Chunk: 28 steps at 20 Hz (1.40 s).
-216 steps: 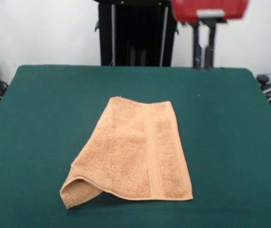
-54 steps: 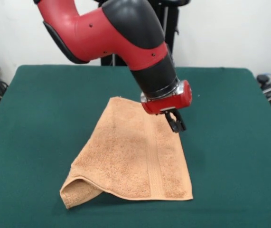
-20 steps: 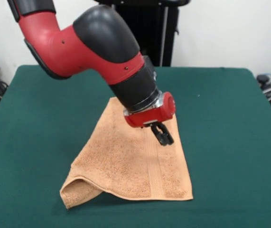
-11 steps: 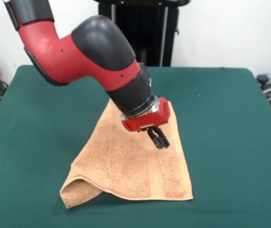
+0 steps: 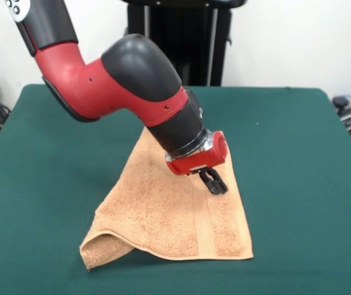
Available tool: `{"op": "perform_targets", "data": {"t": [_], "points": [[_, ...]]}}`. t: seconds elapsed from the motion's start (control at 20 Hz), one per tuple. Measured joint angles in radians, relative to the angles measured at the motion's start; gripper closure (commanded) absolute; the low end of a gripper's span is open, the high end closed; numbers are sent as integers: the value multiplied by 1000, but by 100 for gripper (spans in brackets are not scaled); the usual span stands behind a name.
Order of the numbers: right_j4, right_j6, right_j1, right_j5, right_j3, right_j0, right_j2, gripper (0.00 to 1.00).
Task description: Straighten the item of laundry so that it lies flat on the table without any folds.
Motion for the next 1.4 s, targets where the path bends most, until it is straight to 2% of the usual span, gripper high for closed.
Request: {"op": "perform_targets", "data": {"t": [0.75,1.2,1.4], "points": [[-22,0,-1,-84,1,40,3,100],[-22,0,0,-329,6,175,-12,100],[-19,0,0,-382,22,220,-13,100]]}}
